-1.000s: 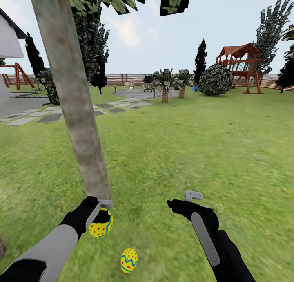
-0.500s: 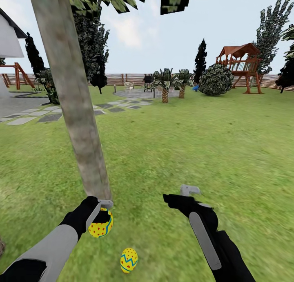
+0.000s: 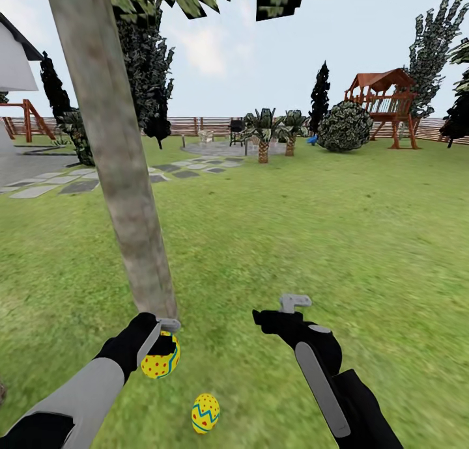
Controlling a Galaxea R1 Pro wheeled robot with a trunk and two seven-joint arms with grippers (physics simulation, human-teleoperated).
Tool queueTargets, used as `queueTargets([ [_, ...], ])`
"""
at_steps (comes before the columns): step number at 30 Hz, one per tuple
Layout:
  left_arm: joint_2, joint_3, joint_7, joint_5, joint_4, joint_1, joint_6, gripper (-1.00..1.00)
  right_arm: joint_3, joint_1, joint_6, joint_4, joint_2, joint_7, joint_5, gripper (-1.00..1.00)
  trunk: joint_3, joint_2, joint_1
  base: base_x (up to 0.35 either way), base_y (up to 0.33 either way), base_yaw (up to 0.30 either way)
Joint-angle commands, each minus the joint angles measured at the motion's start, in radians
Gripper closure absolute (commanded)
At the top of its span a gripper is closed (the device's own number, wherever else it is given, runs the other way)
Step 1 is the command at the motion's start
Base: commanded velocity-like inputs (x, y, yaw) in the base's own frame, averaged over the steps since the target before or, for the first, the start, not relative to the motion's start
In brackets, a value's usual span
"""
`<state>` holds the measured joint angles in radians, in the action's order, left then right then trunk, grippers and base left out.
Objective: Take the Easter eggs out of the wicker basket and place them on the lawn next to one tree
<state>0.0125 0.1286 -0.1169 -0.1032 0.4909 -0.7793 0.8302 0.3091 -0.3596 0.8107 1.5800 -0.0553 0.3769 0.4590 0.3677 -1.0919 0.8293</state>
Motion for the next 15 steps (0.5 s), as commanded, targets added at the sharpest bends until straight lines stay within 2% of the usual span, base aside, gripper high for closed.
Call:
queueTargets([
  [1,0.001,0.008,-0.009,-0.010,0.001,0.000,0.004,1.00,0.000,-0.001,0.002,0.000,0.000,0.011,0.010,-1.00,0.004,-0.008,0.004,0.000,0.000,0.000],
  [7,0.001,0.011,-0.009,-0.007,0.001,0.000,0.004,1.00,-0.002,-0.001,0.002,-0.003,0.000,0.010,0.010,-1.00,0.023,-0.050,0.027,0.000,0.000,0.000],
  [15,-0.002,0.015,-0.009,-0.002,-0.045,-0.001,0.003,1.00,-0.002,-0.001,0.002,-0.005,0.000,0.007,0.012,-1.00,0.048,-0.106,0.058,0.000,0.000,0.000],
])
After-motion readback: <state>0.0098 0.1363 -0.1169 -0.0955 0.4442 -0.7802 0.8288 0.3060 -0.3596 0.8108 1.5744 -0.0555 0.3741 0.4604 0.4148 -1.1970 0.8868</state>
